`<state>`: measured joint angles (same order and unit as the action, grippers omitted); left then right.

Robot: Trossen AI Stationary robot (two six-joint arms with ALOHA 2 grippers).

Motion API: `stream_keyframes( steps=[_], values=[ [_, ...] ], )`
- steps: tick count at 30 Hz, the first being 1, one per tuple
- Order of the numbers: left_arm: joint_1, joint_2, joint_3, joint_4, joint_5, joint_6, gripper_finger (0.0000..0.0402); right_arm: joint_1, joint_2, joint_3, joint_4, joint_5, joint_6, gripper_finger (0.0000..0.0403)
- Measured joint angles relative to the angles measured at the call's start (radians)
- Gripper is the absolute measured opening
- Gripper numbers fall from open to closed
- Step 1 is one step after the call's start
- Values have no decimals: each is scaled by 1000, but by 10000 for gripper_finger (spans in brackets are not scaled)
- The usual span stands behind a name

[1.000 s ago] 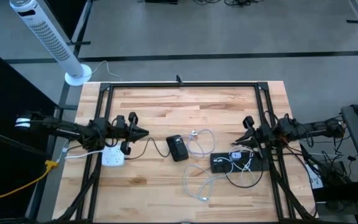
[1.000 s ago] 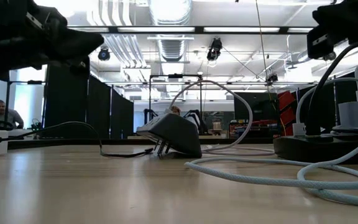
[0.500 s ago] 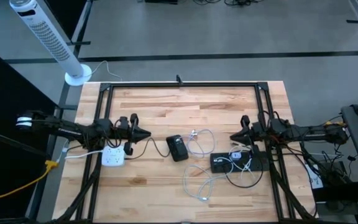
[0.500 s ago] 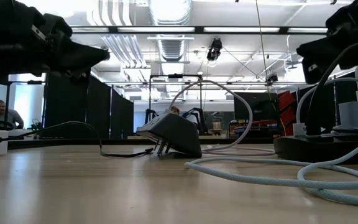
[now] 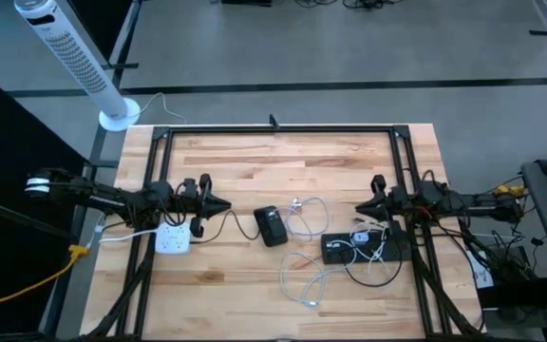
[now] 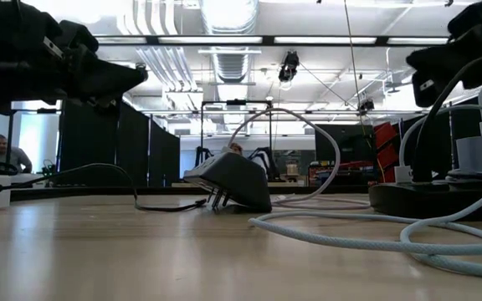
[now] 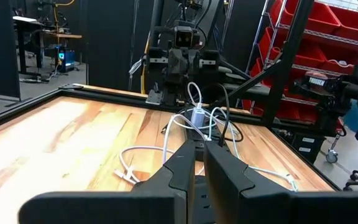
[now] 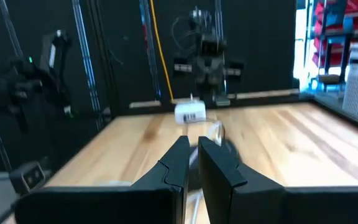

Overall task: Insert USB
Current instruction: Return to Home Position

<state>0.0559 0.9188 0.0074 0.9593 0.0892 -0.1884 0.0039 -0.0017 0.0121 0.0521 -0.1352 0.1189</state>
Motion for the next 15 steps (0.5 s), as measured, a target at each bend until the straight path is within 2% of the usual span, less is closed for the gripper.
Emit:
stream_keyframes(
  steps=[15],
  values=[
    [0, 3, 0, -35, -1, 0, 23, 3, 43, -2, 30, 5, 0, 18]
  ],
)
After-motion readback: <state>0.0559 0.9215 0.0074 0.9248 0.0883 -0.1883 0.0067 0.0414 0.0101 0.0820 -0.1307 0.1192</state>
